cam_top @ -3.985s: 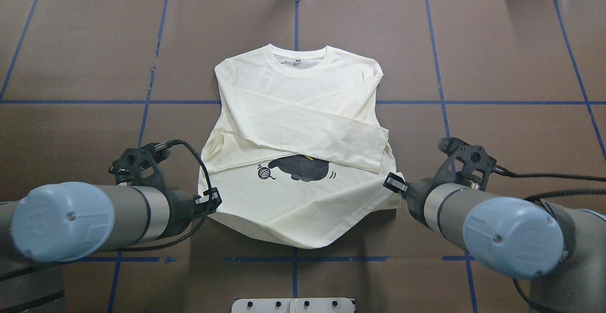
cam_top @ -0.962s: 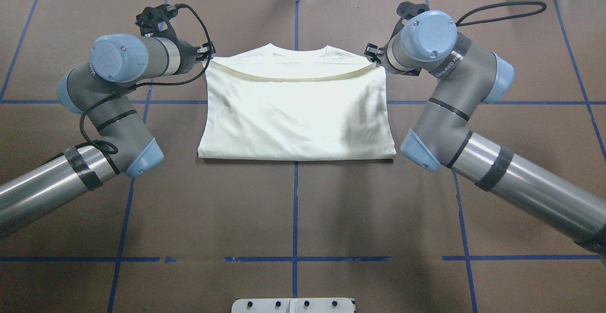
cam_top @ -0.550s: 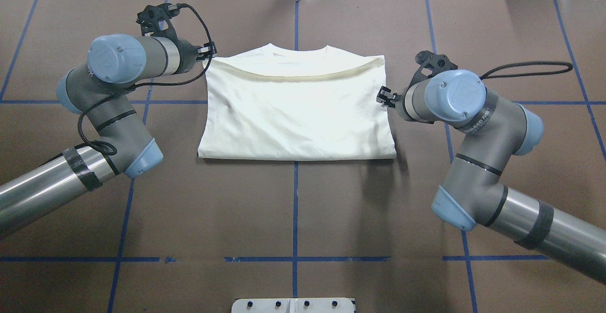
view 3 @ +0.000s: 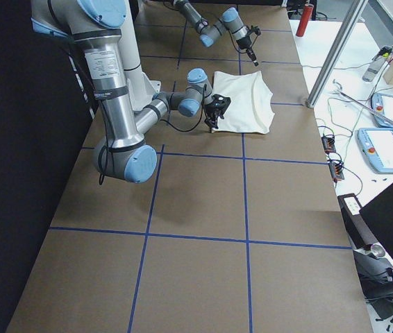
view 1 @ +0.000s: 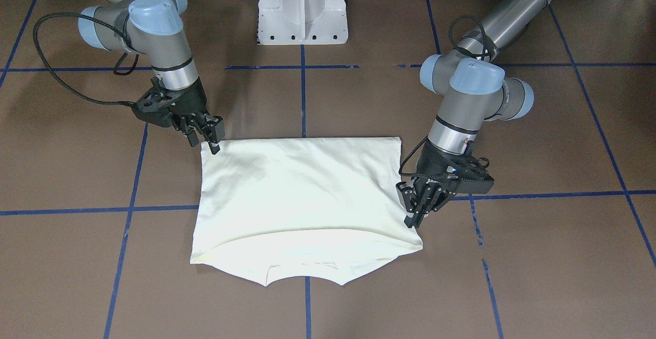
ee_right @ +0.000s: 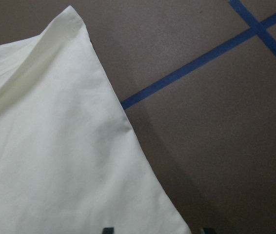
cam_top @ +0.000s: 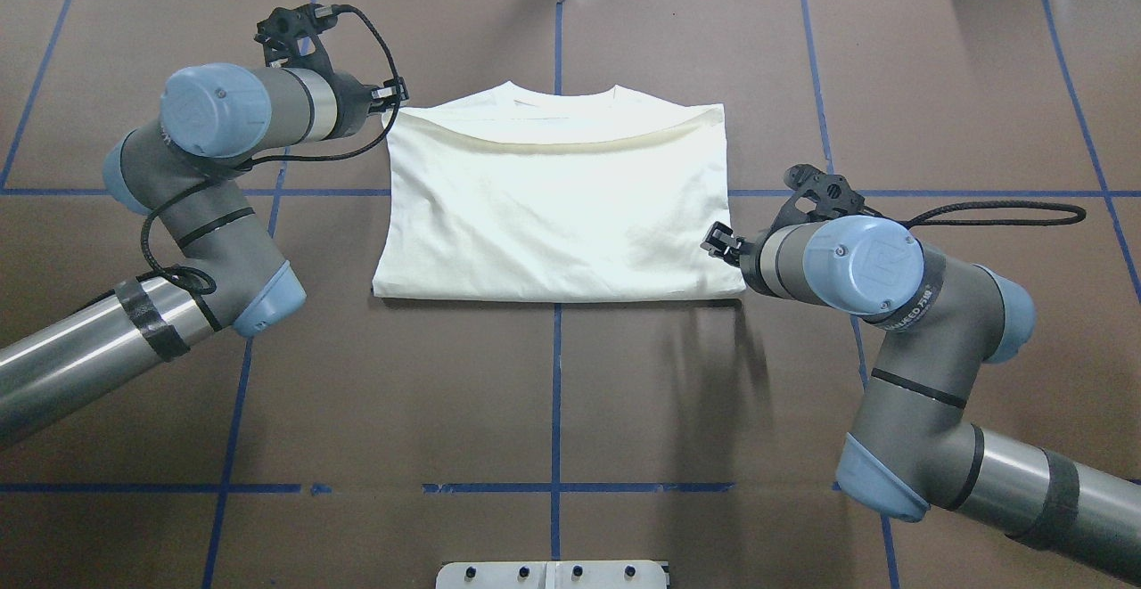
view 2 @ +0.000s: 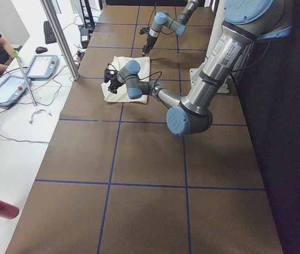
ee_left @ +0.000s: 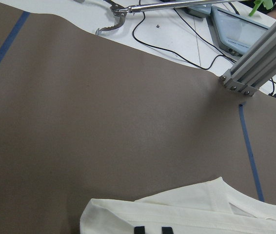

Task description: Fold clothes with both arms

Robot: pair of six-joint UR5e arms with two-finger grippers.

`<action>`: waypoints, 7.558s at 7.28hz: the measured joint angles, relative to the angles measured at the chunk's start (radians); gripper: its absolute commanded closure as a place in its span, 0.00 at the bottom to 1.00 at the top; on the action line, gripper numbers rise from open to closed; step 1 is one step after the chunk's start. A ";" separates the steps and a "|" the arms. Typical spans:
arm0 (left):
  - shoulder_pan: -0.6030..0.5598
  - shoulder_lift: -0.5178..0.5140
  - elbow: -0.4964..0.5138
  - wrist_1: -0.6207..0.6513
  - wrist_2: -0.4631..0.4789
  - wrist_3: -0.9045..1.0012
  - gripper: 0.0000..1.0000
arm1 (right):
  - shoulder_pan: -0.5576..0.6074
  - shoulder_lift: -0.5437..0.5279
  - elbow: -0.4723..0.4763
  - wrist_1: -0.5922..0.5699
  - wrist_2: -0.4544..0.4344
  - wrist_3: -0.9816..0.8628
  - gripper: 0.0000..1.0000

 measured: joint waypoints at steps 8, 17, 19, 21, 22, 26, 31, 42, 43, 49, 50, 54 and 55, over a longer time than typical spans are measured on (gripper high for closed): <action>0.005 0.001 0.004 0.001 0.000 -0.001 0.76 | -0.064 -0.031 -0.009 0.003 -0.023 0.003 1.00; 0.011 0.011 0.009 0.000 0.000 -0.001 0.76 | -0.248 -0.263 0.329 -0.001 -0.002 0.117 1.00; 0.023 0.010 0.006 -0.001 0.000 -0.003 0.49 | -0.459 -0.400 0.477 -0.004 0.008 0.171 0.01; 0.065 0.020 -0.063 0.004 -0.008 -0.027 0.38 | -0.567 -0.433 0.525 -0.001 0.020 0.206 0.00; 0.091 0.051 -0.148 0.009 -0.054 -0.087 0.38 | -0.568 -0.427 0.540 0.001 0.005 0.225 0.00; 0.170 0.116 -0.336 0.048 -0.223 -0.412 0.34 | -0.523 -0.408 0.523 -0.050 -0.126 0.165 0.00; 0.345 0.177 -0.354 0.168 -0.169 -0.577 0.35 | -0.342 -0.192 0.430 -0.108 -0.131 0.142 0.00; 0.152 0.034 -0.201 0.279 -0.027 -0.295 1.00 | -0.290 -0.150 0.398 -0.107 -0.136 0.149 0.00; 0.080 -0.112 0.004 0.211 -0.026 -0.278 1.00 | -0.289 -0.144 0.394 -0.104 -0.142 0.151 0.00; -0.002 -0.179 0.131 0.015 -0.064 -0.273 0.49 | -0.347 0.054 0.182 -0.114 -0.330 0.245 0.15; 0.004 -0.146 0.086 0.018 -0.083 -0.278 0.47 | -0.343 0.066 0.143 -0.116 -0.333 0.278 0.17; 0.021 -0.111 0.059 0.017 -0.095 -0.280 0.46 | -0.315 0.093 0.040 -0.110 -0.330 0.292 0.30; 0.022 -0.111 0.058 0.017 -0.096 -0.281 0.46 | -0.316 0.099 0.032 -0.110 -0.327 0.292 0.35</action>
